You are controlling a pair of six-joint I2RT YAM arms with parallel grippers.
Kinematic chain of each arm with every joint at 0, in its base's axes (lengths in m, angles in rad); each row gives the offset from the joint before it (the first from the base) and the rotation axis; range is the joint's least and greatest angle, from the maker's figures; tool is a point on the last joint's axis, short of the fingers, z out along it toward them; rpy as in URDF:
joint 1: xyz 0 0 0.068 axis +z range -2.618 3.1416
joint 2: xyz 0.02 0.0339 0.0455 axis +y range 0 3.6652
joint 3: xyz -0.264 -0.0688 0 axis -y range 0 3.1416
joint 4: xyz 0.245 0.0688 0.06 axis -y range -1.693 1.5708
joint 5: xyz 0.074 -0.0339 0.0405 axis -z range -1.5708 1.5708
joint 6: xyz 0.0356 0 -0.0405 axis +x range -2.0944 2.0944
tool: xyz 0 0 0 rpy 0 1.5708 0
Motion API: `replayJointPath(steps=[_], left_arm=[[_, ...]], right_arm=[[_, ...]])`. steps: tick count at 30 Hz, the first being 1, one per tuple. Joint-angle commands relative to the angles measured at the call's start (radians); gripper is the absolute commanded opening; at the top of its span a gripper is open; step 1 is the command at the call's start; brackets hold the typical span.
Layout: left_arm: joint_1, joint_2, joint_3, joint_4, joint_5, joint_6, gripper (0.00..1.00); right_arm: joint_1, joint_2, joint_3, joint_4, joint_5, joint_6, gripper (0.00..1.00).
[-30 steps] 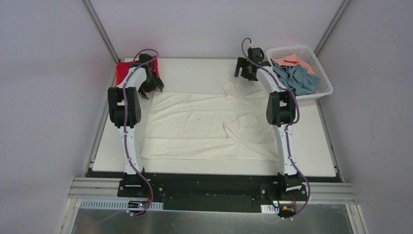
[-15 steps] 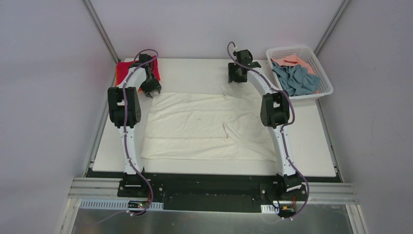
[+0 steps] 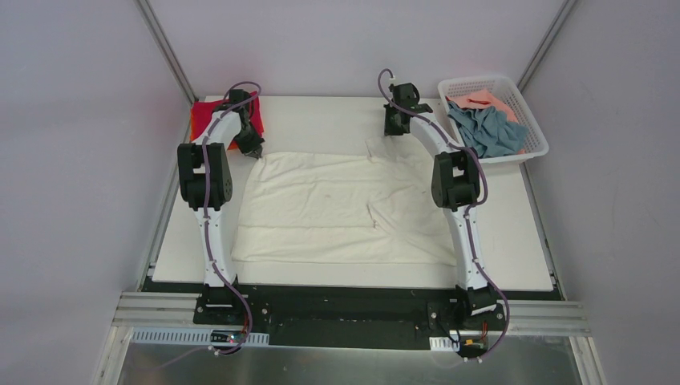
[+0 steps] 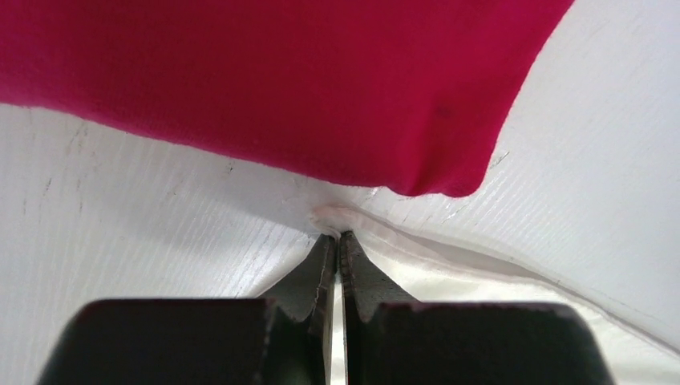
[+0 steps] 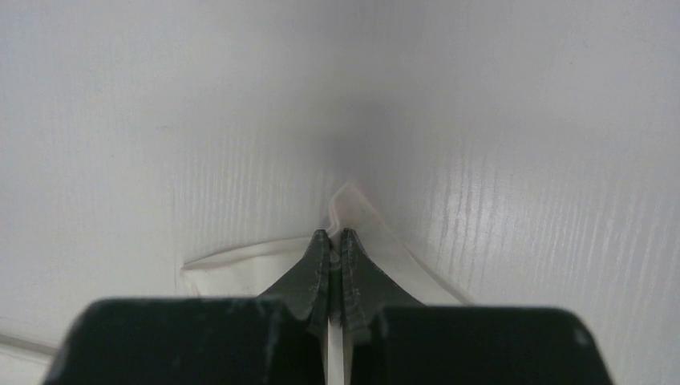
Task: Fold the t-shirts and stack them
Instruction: Grab the side of the flattened tshirt furthest away from the robot with both arms, then fold the other side of the tshirt into a rectangle
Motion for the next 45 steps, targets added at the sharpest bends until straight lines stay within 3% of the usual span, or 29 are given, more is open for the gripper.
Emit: replayJointPath(steps=[1, 5, 10, 18, 23, 31, 45], left_arm=[[-0.001, -0.017, 0.017, -0.022, 0.022, 0.047, 0.00], [-0.004, -0.054, 0.007, -0.015, 0.037, 0.091, 0.00], [-0.017, -0.140, -0.073, 0.028, 0.024, 0.149, 0.00], [-0.017, -0.362, -0.354, 0.214, 0.087, 0.209, 0.00], [-0.083, -0.498, -0.517, 0.304, 0.097, 0.265, 0.00], [-0.102, -0.695, -0.775, 0.382, -0.003, 0.167, 0.00], [-0.111, -0.978, -1.086, 0.494, -0.126, 0.039, 0.00]], right_arm=[[0.000, -0.099, -0.036, 0.057, 0.006, 0.010, 0.00], [0.000, -0.159, -0.077, 0.079, 0.006, 0.029, 0.00], [0.001, -0.314, -0.251, 0.157, 0.006, 0.059, 0.00], [0.011, -0.558, -0.544, 0.188, 0.006, 0.137, 0.00], [0.047, -0.757, -0.762, 0.204, 0.042, 0.181, 0.00], [0.081, -1.054, -1.074, 0.174, 0.126, 0.292, 0.00], [0.125, -1.354, -1.353, 0.092, 0.142, 0.462, 0.00]])
